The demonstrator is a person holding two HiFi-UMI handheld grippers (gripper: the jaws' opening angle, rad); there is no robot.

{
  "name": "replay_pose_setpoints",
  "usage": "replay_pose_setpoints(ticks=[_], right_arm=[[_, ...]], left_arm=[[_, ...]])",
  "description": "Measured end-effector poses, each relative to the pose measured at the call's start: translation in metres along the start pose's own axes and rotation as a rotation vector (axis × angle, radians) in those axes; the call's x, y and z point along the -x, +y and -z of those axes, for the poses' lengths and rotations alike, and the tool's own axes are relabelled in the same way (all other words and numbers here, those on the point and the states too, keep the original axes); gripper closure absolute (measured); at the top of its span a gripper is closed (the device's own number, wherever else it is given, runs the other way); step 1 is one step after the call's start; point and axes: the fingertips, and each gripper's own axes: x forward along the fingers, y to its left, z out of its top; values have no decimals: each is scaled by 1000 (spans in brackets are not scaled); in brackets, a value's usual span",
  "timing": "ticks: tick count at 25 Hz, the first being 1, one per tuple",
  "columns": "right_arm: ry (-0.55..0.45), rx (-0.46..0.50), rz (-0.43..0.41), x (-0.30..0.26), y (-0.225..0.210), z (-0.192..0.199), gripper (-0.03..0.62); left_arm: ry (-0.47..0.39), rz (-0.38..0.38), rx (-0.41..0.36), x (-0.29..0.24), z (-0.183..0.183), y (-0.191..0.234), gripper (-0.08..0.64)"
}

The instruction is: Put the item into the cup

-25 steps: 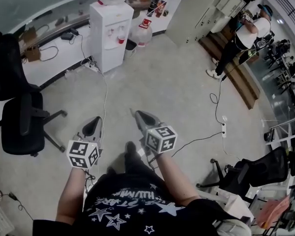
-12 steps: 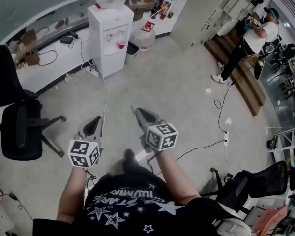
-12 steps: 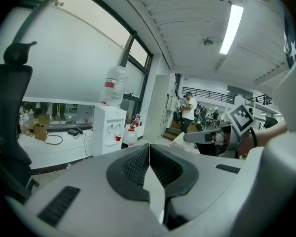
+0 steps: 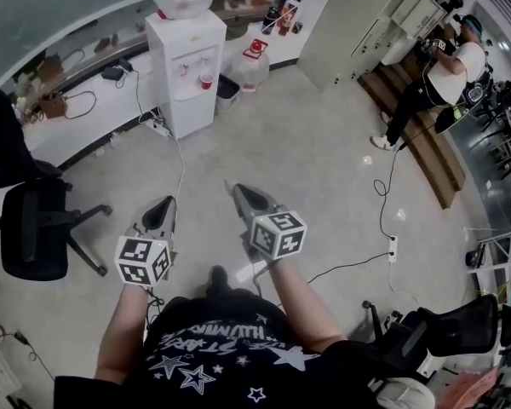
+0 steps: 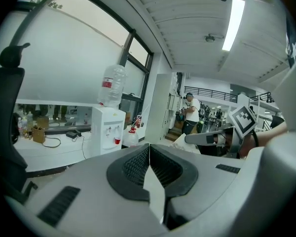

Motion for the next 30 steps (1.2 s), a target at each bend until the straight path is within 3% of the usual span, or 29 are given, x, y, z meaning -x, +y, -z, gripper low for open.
replay_pose_setpoints(ticks=[5,13,30], right_arm=[[10,35,-26,0,-27,-8,591],[28,14,-46,3,-55,-7,591],[64,-15,2,-45,-88,-18,591]], left_arm=[[-14,-22,29,-27,-7,-11,551],[-7,-45,52,-49,-9,-27,551],[14,-28,104,-105,-17,23,551]])
